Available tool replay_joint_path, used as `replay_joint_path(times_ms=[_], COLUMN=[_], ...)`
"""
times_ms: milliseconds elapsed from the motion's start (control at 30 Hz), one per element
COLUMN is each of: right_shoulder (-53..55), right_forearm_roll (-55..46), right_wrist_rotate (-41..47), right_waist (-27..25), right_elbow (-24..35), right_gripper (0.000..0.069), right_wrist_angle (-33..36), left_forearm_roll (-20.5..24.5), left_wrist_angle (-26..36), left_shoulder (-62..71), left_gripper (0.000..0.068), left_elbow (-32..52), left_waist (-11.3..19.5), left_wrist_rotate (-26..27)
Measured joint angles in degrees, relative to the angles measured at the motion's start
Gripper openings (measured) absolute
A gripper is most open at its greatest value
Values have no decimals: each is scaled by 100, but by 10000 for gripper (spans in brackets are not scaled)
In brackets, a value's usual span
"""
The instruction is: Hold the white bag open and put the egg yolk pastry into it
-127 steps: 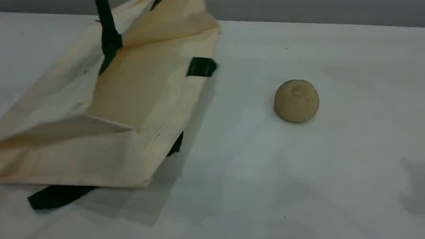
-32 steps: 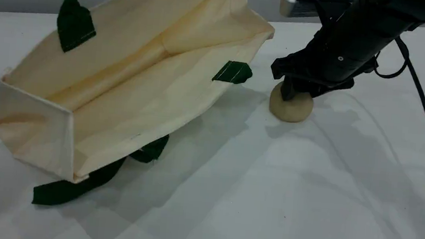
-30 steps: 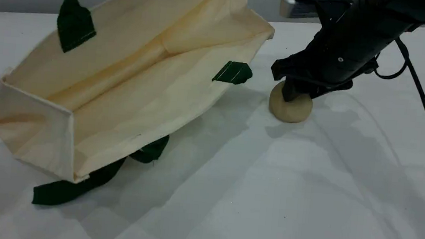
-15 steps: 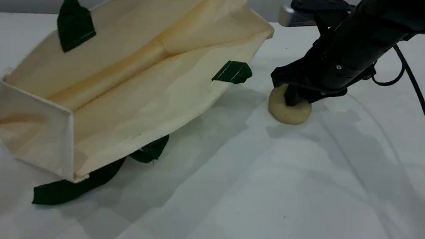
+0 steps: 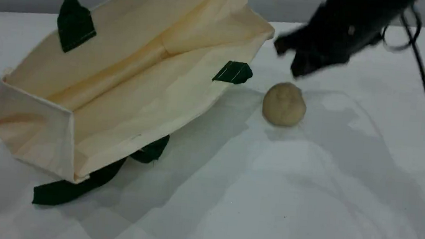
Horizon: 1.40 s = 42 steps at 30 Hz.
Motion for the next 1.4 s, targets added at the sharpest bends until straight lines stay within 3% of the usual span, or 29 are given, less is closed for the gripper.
replay_joint_path(times_ms=[300,433,567,733,833,1400], right_shoulder=[-408,-408,-380,-204,-75,716], right_forearm_roll=[-110,-86,-81,10,50,691], right_wrist_rotate=[-26,-26,-26,-26,-26,-19], right_waist=[-6,-6,-6,0,0,4], right_elbow=[-6,-13,-13,-13,-25,-79], right_gripper=[13,62,229,491,578,590], right_wrist_angle=[148,141,148,66,28,-248], left_forearm_roll=[0,-6,-17,-17,-17,-19], left_wrist_angle=[0,0,0,0,0,0], left_shoulder=[0,0,0,0,0,0], left_gripper=[92,92,92,92,92,92], left_elbow=[0,0,0,0,0,0], left_waist=[0,0,0,0,0,0], left_wrist_rotate=[0,0,-41,-41,-41,-46])
